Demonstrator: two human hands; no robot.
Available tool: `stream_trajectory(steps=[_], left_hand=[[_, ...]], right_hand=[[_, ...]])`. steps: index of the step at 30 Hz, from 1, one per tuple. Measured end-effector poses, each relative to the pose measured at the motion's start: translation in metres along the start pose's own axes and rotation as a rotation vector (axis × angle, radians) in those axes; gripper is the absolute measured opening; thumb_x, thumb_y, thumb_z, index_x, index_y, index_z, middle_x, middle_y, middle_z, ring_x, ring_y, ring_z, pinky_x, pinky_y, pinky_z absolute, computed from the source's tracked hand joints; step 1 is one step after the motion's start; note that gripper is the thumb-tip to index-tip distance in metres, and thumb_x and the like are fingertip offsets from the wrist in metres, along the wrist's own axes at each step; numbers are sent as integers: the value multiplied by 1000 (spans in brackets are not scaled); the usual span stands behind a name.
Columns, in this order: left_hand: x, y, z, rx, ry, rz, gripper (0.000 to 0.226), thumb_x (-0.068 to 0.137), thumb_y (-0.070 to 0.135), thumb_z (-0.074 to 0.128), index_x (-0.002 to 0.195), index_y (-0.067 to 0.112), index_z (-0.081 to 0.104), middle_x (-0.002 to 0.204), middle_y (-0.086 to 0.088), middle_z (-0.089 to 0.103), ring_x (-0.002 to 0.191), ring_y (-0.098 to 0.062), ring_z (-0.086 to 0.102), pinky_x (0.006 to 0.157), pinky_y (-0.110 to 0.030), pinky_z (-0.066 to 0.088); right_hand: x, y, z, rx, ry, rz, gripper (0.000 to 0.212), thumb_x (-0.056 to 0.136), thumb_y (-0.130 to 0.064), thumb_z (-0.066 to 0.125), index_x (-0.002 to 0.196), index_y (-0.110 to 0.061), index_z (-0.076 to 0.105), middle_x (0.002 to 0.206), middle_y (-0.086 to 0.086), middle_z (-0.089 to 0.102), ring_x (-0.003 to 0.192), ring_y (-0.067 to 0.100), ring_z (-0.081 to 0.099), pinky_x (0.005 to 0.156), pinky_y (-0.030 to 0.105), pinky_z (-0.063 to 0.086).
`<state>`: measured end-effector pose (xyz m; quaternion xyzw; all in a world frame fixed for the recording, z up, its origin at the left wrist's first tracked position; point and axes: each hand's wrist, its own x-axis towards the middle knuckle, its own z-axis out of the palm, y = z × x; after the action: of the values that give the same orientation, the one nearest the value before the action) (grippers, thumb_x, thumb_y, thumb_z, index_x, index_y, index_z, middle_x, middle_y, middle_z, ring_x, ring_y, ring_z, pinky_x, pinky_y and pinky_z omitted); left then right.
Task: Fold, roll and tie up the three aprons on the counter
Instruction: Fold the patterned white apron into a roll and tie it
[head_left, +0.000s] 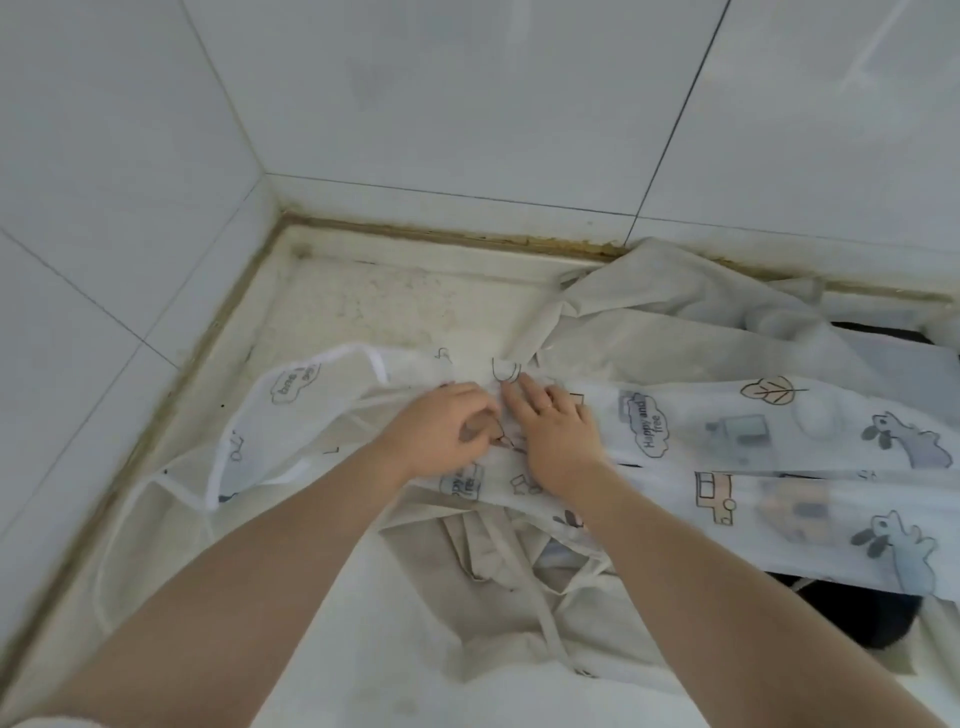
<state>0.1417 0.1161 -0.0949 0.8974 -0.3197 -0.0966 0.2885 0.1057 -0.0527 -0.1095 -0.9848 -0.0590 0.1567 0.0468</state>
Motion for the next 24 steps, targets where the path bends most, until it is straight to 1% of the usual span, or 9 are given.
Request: stream_trajectory(steps=[2, 5, 7, 9, 13, 16, 18, 20, 24], left_hand=[[-13, -3, -12, -165, 211, -67, 35, 79, 35, 46, 67, 6, 63, 66, -7, 63, 61, -17, 57, 62, -33, 46], [-27, -8, -26, -250, 380, -435, 51, 88, 37, 47, 48, 6, 52, 47, -8, 54, 47, -16, 49, 59, -32, 44], [-31, -14, -33, -476, 396, -781, 54, 93, 43, 45, 54, 7, 56, 55, -7, 58, 52, -18, 53, 59, -25, 46], [-30, -21, -41, -958, 476, -1009, 52, 91, 54, 43, 74, 7, 58, 70, -8, 60, 56, -19, 54, 52, -24, 46], [-27, -33, -50, -1469, 792, -1020, 66, 85, 68, 42, 115, 9, 53, 109, -9, 60, 89, -23, 62, 75, -38, 53], [-21, -33, -62, -1699, 875, -976, 80, 74, 80, 44, 108, 8, 59, 108, -13, 64, 97, -30, 64, 89, -47, 51], [-15, -30, -73, -1728, 826, -902, 85, 58, 83, 58, 107, 14, 63, 108, -10, 67, 97, -30, 66, 90, -48, 50], [-7, -33, -79, -1568, 718, -993, 93, 44, 72, 77, 117, 19, 60, 112, -7, 66, 96, -29, 67, 88, -50, 51], [7, -37, -89, -907, 785, -1141, 19, 76, 12, 71, 90, 8, 57, 74, -6, 58, 84, -24, 61, 58, -24, 46]], right_hand=[[5, 0, -6, 16, -2, 27, 71, 89, -8, 42, 150, -28, 9, 157, -5, 6, 141, 24, 12, 111, 40, 23], [17, -10, -23, 106, -27, 96, 42, 94, -22, 41, 136, -24, 37, 143, -1, 32, 129, 26, 29, 101, 43, 35], [23, -19, -31, 152, -67, 155, 38, 96, -39, 36, 129, -20, 42, 134, 1, 37, 124, 27, 33, 95, 45, 37], [25, -24, -31, 114, -83, 170, 48, 94, -51, 35, 130, -20, 39, 133, 2, 36, 122, 28, 34, 90, 44, 37], [21, -22, -18, -18, -39, 157, 66, 90, -62, 39, 141, -24, 21, 145, 2, 27, 126, 28, 32, 89, 44, 41], [21, -22, -18, -82, -42, 107, 79, 91, -62, 36, 145, -39, -16, 150, 7, 19, 126, 30, 31, 86, 45, 42], [23, -23, -19, -117, -67, 74, 77, 95, -54, 36, 140, -45, -27, 150, 11, 17, 127, 32, 29, 85, 45, 44], [24, -24, -17, -166, -78, 44, 73, 98, -47, 35, 139, -49, -25, 152, 13, 13, 129, 33, 26, 89, 48, 44], [24, -21, -15, -176, -101, 33, 57, 99, -45, 29, 142, -52, -7, 156, 9, 7, 136, 33, 19, 96, 49, 39]])
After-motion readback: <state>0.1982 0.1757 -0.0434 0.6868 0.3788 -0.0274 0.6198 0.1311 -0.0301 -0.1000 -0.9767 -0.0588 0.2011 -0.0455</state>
